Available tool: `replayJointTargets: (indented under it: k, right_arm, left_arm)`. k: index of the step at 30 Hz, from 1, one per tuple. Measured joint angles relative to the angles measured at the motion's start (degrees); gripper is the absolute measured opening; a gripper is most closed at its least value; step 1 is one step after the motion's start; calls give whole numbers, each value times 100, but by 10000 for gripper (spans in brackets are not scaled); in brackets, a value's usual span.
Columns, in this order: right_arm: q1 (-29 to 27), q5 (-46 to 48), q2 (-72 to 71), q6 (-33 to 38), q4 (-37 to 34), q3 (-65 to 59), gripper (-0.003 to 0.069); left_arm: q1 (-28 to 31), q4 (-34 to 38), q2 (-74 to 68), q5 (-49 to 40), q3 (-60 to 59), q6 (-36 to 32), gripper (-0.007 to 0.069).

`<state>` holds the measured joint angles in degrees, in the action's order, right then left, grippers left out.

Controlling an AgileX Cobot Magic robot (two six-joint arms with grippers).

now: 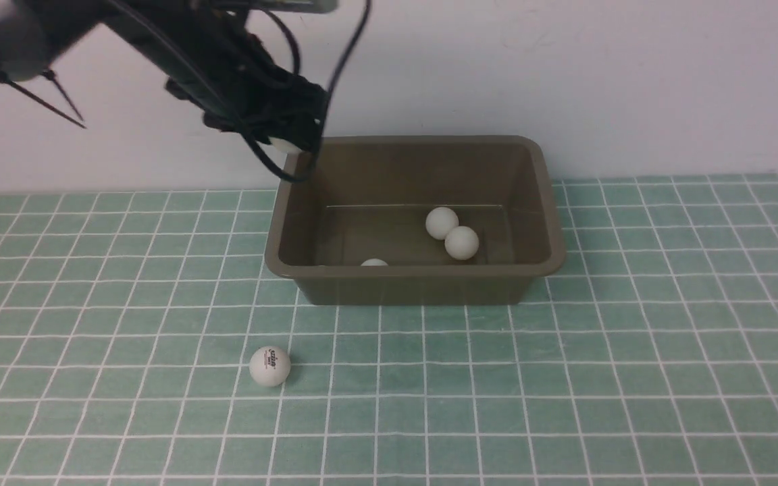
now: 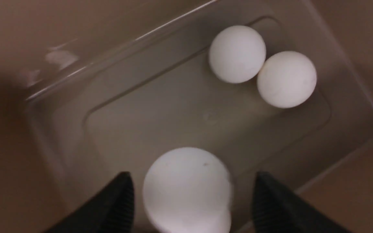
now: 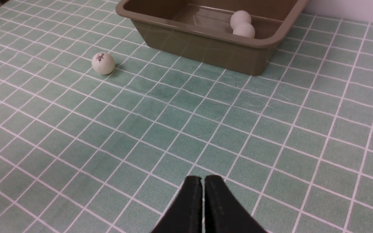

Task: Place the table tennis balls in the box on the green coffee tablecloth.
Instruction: 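Drop the ball into the bin, then reach for and grasp a ping pong ball on the table beside the basket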

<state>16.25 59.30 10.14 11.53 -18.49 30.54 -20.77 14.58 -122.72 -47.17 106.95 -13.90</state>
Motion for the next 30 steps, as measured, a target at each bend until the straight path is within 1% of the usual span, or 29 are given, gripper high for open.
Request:
replayJointTargets:
  k: [3, 4, 5, 7, 8, 10, 11, 13, 16, 21, 24, 27, 28, 30]
  right_arm:
    - [0, 0, 0, 0, -2, 0, 1]
    - [0, 0, 0, 0, -2, 0, 1]
    - [0, 0, 0, 0, -2, 0, 1]
    - [0, 0, 0, 0, -13, 0, 1]
    - [0, 0, 0, 0, -13, 0, 1]
    - [0, 0, 0, 0, -18, 0, 1]
    - [0, 0, 0, 0, -18, 0, 1]
    - [0, 0, 0, 0, -24, 0, 1]
    - [0, 0, 0, 0, -24, 0, 1]
    - [0, 5, 0, 0, -24, 0, 1]
    - [0, 5, 0, 0, -24, 0, 1]
    - [0, 5, 0, 0, -24, 0, 1]
    - [0, 5, 0, 0, -24, 0, 1]
    - [0, 5, 0, 0, -24, 0, 1]
  left_arm:
    - [-111, -6, -173, 221, 0, -43, 483]
    - [-142, -6, -196, 260, 0, -57, 524]
    - [-150, -6, -195, 260, 0, -62, 536]
    - [-162, -49, -195, 114, 79, -77, 573]
    - [-162, -100, -169, -203, 218, -77, 586]
    - [-120, -360, 34, -1334, 609, -51, 580]
    - [-95, -502, 164, -1799, 769, -32, 564]
    - [-42, -755, 407, -2168, 944, 56, 533]
    - [66, -955, 880, -2308, 854, 312, 486]
    - [125, -965, 1466, -2313, 266, 510, 453]
    - [125, -932, 1989, -2320, -550, 568, 436]
    - [125, -904, 2321, -2334, -1045, 587, 436]
    - [125, -902, 2542, -2332, -1478, 592, 436]
    - [125, -908, 2757, -2309, -1981, 599, 436]
